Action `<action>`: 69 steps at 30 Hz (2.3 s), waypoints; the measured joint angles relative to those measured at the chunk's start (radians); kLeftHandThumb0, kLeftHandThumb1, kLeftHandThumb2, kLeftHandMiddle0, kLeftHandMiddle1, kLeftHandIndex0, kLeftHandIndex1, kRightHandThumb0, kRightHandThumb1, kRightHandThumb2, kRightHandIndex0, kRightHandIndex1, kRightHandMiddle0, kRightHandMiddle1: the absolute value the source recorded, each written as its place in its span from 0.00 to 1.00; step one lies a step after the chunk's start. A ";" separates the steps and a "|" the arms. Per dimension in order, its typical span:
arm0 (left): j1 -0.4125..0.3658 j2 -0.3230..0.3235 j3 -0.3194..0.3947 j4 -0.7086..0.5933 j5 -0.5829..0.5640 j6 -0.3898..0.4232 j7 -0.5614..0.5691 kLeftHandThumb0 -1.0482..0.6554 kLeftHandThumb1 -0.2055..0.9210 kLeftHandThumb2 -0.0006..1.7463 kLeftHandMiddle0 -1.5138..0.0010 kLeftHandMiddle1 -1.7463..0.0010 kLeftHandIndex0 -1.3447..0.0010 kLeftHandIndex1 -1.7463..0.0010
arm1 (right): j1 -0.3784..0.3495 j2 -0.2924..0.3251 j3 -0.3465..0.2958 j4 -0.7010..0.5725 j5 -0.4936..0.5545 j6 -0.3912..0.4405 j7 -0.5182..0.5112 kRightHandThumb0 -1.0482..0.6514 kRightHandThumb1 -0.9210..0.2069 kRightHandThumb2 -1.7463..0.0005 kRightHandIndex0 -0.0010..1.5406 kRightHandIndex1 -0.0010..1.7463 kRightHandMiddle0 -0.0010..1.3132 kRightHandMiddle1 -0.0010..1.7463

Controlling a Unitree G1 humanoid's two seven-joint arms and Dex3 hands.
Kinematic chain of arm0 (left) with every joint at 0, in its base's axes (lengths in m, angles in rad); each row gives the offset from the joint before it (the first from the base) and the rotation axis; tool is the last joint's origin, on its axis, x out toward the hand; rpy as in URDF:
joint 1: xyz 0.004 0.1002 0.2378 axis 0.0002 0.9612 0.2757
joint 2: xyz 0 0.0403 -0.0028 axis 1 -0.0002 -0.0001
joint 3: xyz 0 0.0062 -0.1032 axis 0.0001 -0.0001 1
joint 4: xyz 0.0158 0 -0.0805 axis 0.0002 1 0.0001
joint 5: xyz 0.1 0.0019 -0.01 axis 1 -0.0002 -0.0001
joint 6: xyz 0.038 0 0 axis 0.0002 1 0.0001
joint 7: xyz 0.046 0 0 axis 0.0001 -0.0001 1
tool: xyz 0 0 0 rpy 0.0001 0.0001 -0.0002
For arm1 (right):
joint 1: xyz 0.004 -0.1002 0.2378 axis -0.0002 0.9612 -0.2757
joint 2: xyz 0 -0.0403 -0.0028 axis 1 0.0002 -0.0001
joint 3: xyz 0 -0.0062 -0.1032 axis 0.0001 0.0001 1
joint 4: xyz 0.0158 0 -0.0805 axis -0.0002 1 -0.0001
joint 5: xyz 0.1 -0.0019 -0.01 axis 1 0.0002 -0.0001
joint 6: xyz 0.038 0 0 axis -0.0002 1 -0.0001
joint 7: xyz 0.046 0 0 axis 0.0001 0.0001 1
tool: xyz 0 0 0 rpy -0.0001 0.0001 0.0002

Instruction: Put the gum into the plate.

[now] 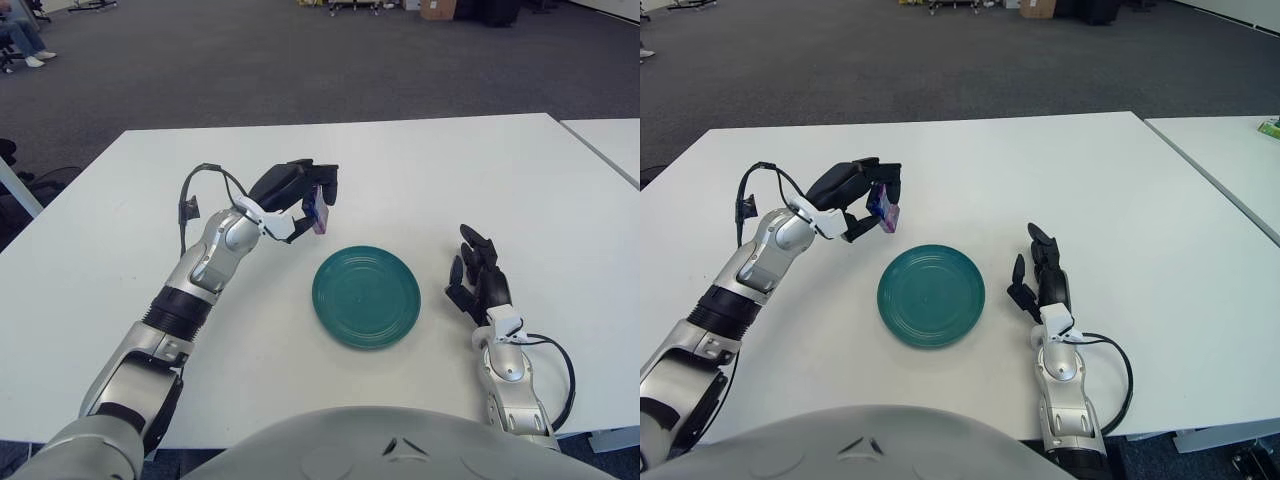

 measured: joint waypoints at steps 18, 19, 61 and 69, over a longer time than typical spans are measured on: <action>0.103 -0.099 -0.064 -0.325 -0.035 0.130 -0.140 0.62 0.18 0.92 0.40 0.14 0.50 0.00 | -0.004 0.012 0.008 0.000 -0.001 0.000 -0.002 0.19 0.00 0.44 0.12 0.00 0.00 0.30; 0.109 -0.101 -0.066 -0.331 -0.037 0.136 -0.146 0.62 0.18 0.92 0.40 0.14 0.50 0.00 | -0.004 0.012 0.008 0.000 -0.001 0.001 -0.003 0.19 0.00 0.44 0.11 0.00 0.00 0.30; 0.197 -0.013 -0.232 -0.319 0.068 0.133 -0.305 0.02 1.00 0.22 0.96 0.95 1.00 0.72 | -0.007 0.015 0.013 0.003 0.023 0.002 0.008 0.18 0.00 0.44 0.15 0.00 0.00 0.27; 0.173 0.004 -0.237 -0.315 0.084 0.078 -0.321 0.00 1.00 0.24 1.00 1.00 1.00 0.97 | -0.008 0.013 0.015 0.017 0.023 -0.023 0.010 0.19 0.00 0.43 0.16 0.01 0.00 0.29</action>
